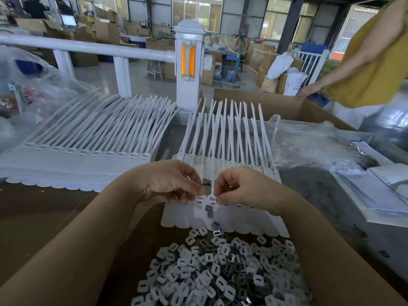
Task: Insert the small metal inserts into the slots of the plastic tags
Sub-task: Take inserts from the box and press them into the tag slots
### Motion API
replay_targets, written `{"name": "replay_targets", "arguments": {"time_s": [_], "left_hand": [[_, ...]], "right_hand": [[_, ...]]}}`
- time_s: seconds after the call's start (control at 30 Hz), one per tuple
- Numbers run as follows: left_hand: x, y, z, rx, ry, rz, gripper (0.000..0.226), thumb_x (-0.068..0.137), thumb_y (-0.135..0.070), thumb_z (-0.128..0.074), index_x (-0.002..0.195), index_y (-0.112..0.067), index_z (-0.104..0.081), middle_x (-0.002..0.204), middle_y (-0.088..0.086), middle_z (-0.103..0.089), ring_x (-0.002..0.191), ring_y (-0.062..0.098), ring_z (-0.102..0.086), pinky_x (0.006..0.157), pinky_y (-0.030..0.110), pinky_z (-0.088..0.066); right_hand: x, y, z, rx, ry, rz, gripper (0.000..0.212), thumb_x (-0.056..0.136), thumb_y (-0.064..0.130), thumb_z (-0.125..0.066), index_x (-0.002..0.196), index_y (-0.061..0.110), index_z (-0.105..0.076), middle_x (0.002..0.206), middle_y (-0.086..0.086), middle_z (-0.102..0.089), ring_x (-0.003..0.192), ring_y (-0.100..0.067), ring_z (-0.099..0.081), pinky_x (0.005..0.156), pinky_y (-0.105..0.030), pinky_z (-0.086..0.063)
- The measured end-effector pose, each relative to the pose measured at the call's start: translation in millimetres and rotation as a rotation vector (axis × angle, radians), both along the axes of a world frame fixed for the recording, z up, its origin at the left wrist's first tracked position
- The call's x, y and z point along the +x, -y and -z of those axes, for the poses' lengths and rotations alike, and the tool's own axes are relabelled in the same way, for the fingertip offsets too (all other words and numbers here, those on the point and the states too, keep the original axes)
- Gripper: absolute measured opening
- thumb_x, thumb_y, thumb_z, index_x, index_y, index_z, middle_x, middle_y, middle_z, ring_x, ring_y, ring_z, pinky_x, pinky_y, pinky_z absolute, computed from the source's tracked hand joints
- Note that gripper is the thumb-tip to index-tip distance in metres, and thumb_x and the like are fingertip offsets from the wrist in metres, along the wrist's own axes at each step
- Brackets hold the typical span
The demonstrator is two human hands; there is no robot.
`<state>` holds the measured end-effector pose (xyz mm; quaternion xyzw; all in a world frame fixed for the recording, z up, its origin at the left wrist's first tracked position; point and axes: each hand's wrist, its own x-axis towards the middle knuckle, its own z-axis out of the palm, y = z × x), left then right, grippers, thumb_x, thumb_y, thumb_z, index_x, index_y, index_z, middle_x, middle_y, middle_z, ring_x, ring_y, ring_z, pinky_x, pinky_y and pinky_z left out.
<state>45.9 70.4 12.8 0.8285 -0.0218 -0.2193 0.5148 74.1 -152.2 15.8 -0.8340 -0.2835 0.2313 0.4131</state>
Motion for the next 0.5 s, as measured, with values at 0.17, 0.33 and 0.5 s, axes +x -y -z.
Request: {"name": "replay_targets", "arguments": {"time_s": [0.17,0.33,0.5], "left_hand": [[1,-3,1,-0.007,0.003,-0.003,0.021,0.078,-0.026,-0.082,0.091,-0.015,-0.07,0.071,-0.001,-0.07,0.059,0.008,-0.063,0.049,0.018,-0.048],[0,-1,0,-0.002,0.007,0.011,0.022,0.08,-0.021,-0.08,0.096,-0.012,-0.068,0.071,-0.001,-0.069,0.059,0.008,-0.063,0.05,0.018,-0.048],[-2,1,2,-0.001,0.004,0.03,0.014,0.083,-0.015,-0.077,0.092,-0.011,-0.068,0.069,0.001,-0.068,0.059,0.008,-0.063,0.053,0.019,-0.051]], "right_hand": [[-1,0,-2,-0.071,0.079,-0.018,0.011,0.08,0.01,-0.078,0.084,0.02,-0.074,0.076,0.001,-0.07,0.062,0.0,-0.059,0.061,-0.013,-0.047],[-5,-12,0,-0.164,0.29,-0.065,0.01,0.081,0.017,-0.078,0.081,0.027,-0.074,0.08,-0.004,-0.069,0.061,0.0,-0.055,0.059,-0.014,-0.046],[-9,-20,0,-0.309,0.388,-0.138,0.016,0.084,0.019,-0.073,0.081,0.035,-0.067,0.084,0.008,-0.07,0.08,-0.005,-0.064,0.073,-0.021,-0.054]]}}
